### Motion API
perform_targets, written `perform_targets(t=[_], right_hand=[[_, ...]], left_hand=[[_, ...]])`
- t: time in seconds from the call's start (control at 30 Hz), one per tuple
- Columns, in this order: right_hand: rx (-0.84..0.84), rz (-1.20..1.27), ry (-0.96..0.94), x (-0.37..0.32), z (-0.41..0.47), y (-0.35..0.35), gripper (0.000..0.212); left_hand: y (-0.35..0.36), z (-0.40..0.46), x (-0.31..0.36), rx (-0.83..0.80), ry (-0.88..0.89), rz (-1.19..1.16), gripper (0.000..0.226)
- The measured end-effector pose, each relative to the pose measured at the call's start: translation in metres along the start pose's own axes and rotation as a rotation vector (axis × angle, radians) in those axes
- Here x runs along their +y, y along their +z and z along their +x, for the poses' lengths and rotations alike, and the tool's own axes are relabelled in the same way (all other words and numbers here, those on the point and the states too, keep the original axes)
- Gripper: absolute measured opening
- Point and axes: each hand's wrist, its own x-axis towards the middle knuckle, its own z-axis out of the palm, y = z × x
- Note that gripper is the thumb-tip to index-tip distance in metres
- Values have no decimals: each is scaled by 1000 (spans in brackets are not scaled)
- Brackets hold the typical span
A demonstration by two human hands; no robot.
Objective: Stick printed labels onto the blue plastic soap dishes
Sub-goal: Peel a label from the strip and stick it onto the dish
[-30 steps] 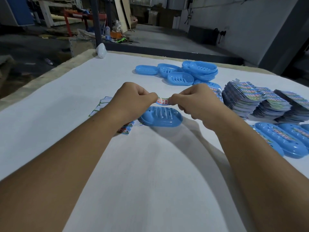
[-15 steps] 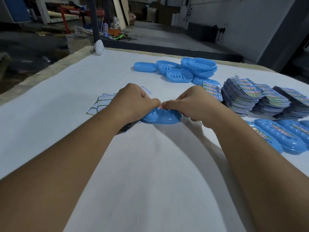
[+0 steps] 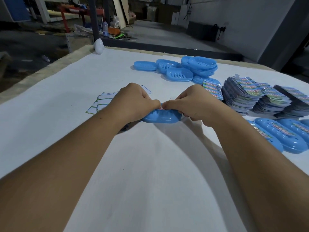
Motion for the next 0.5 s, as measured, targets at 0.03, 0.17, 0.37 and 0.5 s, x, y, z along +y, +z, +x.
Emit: perform_targets(t=[0.03,0.17,0.37,0.5], right_hand=[[-1,-1,1,0,0,0,57],[-11,-33,1,-4,-1,0,44],[-2,-65,-10,-5,-2,0,42],[33,-113,-43,-4,-2,0,53]], left_hand=[[0,0,0,2,1,1,38],[1,-1,1,11,-3,14,39],[2,-1,2,25,1,31,40],[2,-3,3,37,8,52,40]])
